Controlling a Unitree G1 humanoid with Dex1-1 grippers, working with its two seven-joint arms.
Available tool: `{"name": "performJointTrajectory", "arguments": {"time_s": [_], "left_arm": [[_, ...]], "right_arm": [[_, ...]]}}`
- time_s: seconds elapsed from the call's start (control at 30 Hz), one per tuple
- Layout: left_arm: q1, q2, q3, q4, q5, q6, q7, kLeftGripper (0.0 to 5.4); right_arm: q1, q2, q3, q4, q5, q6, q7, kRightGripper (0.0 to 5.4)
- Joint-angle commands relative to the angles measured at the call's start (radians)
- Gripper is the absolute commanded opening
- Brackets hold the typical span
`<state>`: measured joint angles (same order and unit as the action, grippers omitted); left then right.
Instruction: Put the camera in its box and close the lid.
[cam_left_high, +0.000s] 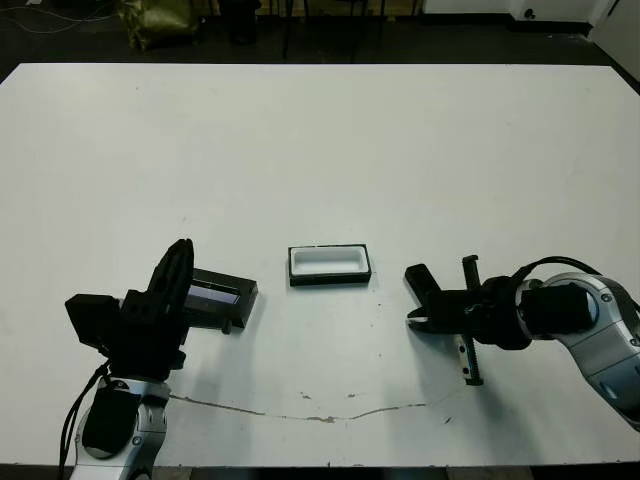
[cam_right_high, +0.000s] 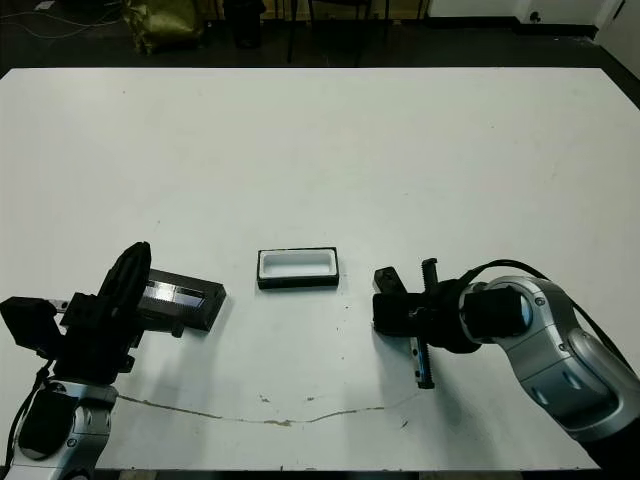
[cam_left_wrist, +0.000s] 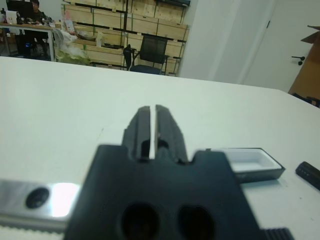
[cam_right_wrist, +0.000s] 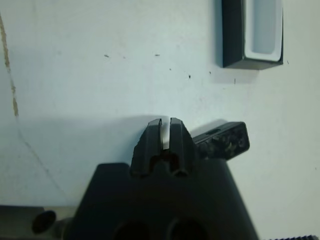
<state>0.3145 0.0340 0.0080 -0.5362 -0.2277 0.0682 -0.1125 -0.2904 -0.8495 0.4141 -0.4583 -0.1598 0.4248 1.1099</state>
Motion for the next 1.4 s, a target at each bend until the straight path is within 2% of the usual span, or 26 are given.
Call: {"name": "performJointTrajectory", "arguments": {"time_s": [0.03, 0.1, 0.3, 0.6, 0.77, 1.1, 1.4], "left_arm": [[0.016, 0.001, 0.002, 0.004, 0.005, 0.016, 0.008, 0.01], [0.018, 0.000, 0.001, 0.000, 0.005, 0.020, 0.012, 0.01], [0.017, 0.002, 0.001, 0.001, 0.002, 0.022, 0.015, 0.01], [0.016, 0.002, 0.002, 0.000, -0.007, 0.025, 0.013, 0.01], [0.014, 0.002, 0.003, 0.000, -0.004, 0.022, 0.014, 0.01], [0.015, 0.002, 0.000, -0.012, 0.004, 0.039, 0.025, 0.01], [0.015, 0.002, 0.001, -0.009, -0.007, 0.041, 0.022, 0.01]], "right_arm": [[0.029, -0.023, -0.015, 0.033, 0.007, -0.044, 0.001, 0.00], [0.034, -0.026, -0.019, 0.058, 0.002, -0.068, -0.003, 0.00], [0.053, -0.044, -0.062, 0.063, 0.015, -0.067, 0.002, 0.00], [0.077, -0.064, -0.109, 0.094, 0.045, -0.128, 0.006, 0.00], [0.072, -0.081, -0.120, 0.081, 0.049, -0.114, 0.017, 0.00], [0.105, -0.089, -0.173, 0.104, 0.083, -0.144, 0.010, 0.00], [0.098, -0.098, -0.169, 0.106, 0.060, -0.122, 0.009, 0.00]]}}
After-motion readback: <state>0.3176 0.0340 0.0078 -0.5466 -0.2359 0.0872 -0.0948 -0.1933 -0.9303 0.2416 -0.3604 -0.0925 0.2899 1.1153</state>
